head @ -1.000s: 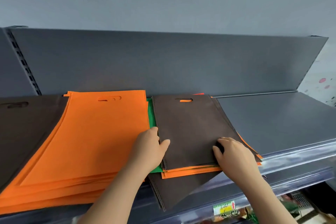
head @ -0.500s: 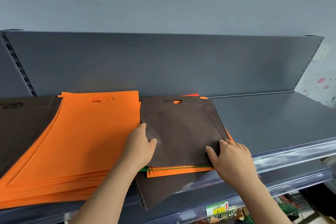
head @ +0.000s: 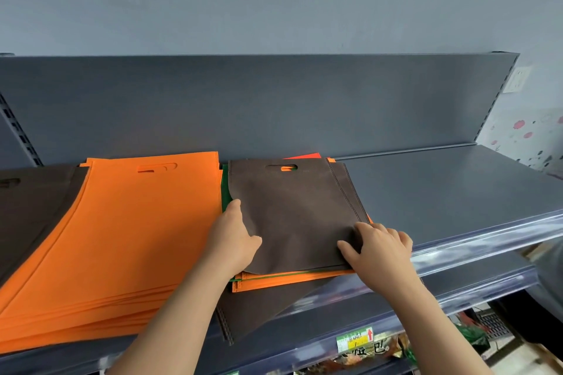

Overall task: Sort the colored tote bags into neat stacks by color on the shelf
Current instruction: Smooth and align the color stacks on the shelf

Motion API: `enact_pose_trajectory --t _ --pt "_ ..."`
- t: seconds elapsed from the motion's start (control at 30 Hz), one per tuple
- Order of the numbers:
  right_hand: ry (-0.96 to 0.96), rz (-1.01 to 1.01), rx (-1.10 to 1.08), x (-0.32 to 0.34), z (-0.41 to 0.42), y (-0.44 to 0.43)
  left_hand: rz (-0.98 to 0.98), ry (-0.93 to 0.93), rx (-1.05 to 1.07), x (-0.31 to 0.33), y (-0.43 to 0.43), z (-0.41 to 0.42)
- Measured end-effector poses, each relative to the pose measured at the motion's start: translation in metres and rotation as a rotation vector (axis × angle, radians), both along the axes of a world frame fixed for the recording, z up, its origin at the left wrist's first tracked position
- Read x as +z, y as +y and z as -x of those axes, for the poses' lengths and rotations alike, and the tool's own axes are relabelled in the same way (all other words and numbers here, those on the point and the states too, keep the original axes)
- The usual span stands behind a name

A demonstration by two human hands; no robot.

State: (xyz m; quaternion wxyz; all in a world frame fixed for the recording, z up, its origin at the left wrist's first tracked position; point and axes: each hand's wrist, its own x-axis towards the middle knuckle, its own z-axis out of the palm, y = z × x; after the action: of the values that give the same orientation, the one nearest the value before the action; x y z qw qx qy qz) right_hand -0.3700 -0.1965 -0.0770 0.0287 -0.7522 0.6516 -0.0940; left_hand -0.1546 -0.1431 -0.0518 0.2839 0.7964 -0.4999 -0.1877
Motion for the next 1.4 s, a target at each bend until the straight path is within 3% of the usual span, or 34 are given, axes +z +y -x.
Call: enact_pose_trajectory --t 0.47,0.63,0.73,1.1,1.4 --pt "-0.398 -0.134 -0.107 0.017 0.007 -0.009 -0.003 0.002 -0.040 -0.009 0.001 0.000" --pt "-0.925 -0.080 -0.130 0.020 0.018 -0.003 0.003 -0.024 -0.072 -0.011 0.000 0.003" --pt "-0.887 -0.023 -0.147 0.014 0.025 -0.001 0.004 -0.032 -0.083 -0.012 0.002 0.006" --pt "-0.779 -0.125 -0.124 0.012 0.033 0.014 -0.009 -0.041 -0.056 -0.005 0.008 0.022" --pt "-1.133 0.007 -0.061 0.017 0.051 0.021 0.031 0.026 -0.010 -0.003 0.013 0.025"
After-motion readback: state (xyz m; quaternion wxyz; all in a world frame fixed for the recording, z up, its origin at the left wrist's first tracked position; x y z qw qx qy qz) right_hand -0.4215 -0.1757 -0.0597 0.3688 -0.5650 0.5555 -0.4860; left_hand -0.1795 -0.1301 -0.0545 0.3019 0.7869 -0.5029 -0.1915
